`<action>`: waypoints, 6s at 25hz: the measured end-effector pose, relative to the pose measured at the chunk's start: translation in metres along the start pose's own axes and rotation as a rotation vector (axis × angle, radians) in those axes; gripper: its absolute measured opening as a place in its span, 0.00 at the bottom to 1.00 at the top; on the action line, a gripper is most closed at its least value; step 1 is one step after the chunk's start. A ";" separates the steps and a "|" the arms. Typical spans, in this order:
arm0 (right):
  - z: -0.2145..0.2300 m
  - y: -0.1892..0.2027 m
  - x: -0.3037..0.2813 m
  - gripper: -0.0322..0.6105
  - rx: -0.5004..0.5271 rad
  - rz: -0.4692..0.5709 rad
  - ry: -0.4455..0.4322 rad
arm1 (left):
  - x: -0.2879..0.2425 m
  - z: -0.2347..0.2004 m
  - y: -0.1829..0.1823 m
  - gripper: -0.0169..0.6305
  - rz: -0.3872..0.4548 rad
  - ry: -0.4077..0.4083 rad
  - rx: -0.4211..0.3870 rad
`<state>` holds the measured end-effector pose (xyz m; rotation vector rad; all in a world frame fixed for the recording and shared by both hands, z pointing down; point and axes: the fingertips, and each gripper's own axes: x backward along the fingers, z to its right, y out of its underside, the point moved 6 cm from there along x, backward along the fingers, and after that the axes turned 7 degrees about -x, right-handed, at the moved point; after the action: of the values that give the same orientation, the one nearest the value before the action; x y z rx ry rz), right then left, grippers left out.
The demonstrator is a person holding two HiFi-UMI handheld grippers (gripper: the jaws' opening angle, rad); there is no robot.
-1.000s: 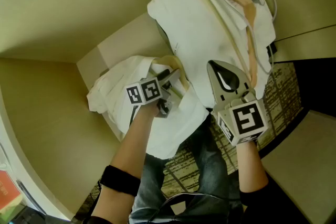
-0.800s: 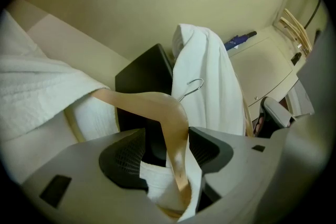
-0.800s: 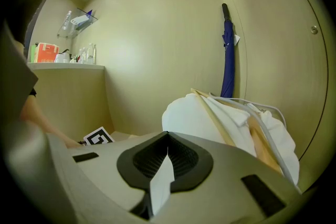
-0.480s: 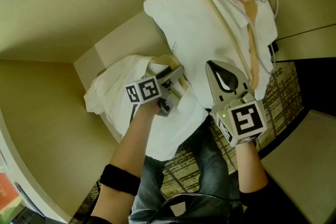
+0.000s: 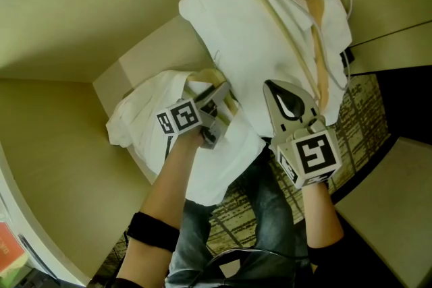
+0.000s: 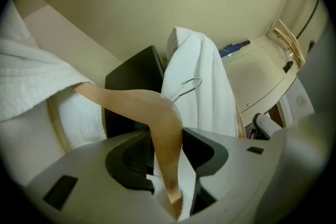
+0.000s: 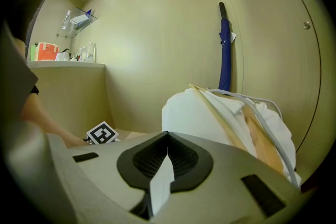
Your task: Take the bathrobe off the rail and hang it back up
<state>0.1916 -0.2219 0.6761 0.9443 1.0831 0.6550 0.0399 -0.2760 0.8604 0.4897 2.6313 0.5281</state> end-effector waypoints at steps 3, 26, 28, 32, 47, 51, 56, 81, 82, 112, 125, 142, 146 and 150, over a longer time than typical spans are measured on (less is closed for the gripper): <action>-0.004 -0.003 0.006 0.09 0.000 -0.001 0.004 | 0.009 0.011 -0.006 0.30 0.014 0.012 -0.020; -0.150 -0.212 0.126 0.09 0.107 0.168 -0.077 | 0.221 0.246 -0.106 0.30 0.341 0.063 -0.128; -0.166 -0.232 0.139 0.09 0.124 0.185 -0.081 | 0.239 0.273 -0.119 0.29 0.386 0.086 -0.147; -0.195 -0.273 0.167 0.09 0.166 0.233 -0.091 | 0.259 0.327 -0.145 0.29 0.448 0.167 -0.170; -0.229 -0.420 0.261 0.09 0.316 0.481 -0.065 | 0.282 0.535 -0.267 0.29 0.610 0.404 -0.350; -0.226 -0.454 0.277 0.09 0.325 0.532 -0.067 | 0.293 0.583 -0.301 0.29 0.646 0.436 -0.398; -0.237 -0.500 0.299 0.09 0.347 0.600 -0.070 | 0.317 0.653 -0.341 0.29 0.698 0.499 -0.473; -0.301 -0.722 0.369 0.09 0.486 0.848 -0.041 | 0.411 0.873 -0.489 0.31 0.818 0.544 -0.687; -0.301 -0.730 0.372 0.09 0.488 0.860 -0.038 | 0.414 0.881 -0.493 0.31 0.823 0.548 -0.693; -0.311 -0.833 0.382 0.09 0.519 0.936 -0.019 | 0.478 0.965 -0.598 0.32 0.955 0.448 -0.692; -0.304 -0.820 0.353 0.09 0.485 0.889 -0.026 | 0.478 0.954 -0.590 0.32 0.993 0.473 -0.756; -0.297 -0.720 0.330 0.09 0.460 0.762 0.005 | 0.486 0.807 -0.468 0.27 0.868 0.217 -0.964; -0.296 -0.649 0.303 0.09 0.446 0.655 -0.009 | 0.480 0.717 -0.420 0.11 0.792 -0.012 -1.015; -0.289 -0.564 0.284 0.09 0.404 0.518 -0.058 | 0.480 0.645 -0.353 0.03 0.719 -0.212 -1.052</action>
<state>0.0219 -0.1593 0.0058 1.6142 0.9373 0.8359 -0.1666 -0.2011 0.0105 1.0051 1.5606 1.7843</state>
